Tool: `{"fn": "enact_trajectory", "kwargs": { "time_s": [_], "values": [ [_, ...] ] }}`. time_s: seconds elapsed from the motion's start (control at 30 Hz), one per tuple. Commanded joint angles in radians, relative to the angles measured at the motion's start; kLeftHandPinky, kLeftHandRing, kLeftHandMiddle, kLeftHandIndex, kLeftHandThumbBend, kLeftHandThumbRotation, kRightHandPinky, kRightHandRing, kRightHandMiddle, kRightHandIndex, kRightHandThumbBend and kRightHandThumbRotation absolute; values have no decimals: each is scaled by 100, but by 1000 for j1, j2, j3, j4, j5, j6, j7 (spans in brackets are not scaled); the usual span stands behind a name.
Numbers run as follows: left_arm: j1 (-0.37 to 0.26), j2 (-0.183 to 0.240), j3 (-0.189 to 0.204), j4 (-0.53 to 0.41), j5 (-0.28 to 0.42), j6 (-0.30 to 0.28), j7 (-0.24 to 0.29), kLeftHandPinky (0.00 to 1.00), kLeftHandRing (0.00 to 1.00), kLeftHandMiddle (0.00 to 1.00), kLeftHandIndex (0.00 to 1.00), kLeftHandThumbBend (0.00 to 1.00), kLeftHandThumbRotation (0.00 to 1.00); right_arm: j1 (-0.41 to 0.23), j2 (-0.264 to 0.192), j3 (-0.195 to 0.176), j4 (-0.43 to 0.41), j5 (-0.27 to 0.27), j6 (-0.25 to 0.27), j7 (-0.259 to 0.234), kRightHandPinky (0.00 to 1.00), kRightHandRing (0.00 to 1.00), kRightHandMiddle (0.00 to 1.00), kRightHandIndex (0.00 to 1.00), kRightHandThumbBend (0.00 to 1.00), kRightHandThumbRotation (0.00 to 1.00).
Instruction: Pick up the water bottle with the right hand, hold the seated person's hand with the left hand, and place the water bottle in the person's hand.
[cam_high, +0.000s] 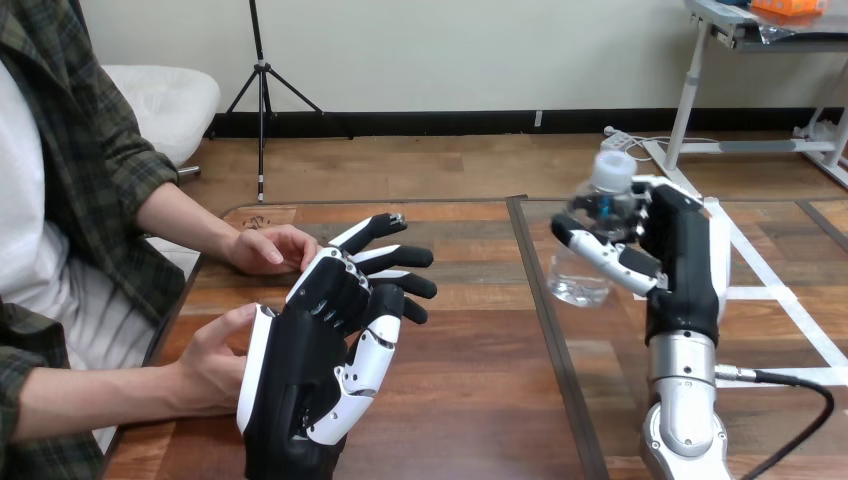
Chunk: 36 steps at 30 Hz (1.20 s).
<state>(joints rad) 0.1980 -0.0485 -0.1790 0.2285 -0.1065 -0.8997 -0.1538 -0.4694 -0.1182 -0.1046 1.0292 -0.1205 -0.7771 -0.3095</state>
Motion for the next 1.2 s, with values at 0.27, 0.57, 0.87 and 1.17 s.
{"fn": "enact_trajectory", "kwargs": {
  "time_s": [0.27, 0.57, 0.87, 1.17],
  "values": [
    [-36, -6, 39, -51, 61, -8, 40, 50, 61, 69, 77, 26, 41, 36, 23, 33, -207, 14, -61, 68, 36, 41, 45, 45, 72, 0],
    [-34, 46, 75, -88, 127, 27, 50, 54, 66, 73, 81, 27, 41, 74, 31, 47, -273, 16, -76, 109, 36, 39, 43, 43, 71, 0],
    [-23, 119, 110, -151, 160, 88, 33, 69, 78, 79, 84, 37, 27, 99, 43, 51, -313, 49, -78, 170, 37, 39, 42, 43, 69, 0],
    [25, 213, 231, -316, 426, 200, 86, 74, 85, 88, 88, 59, 24, 115, 47, 53, -332, 45, -79, 187, 38, 40, 43, 42, 67, 0]
  ]
}}
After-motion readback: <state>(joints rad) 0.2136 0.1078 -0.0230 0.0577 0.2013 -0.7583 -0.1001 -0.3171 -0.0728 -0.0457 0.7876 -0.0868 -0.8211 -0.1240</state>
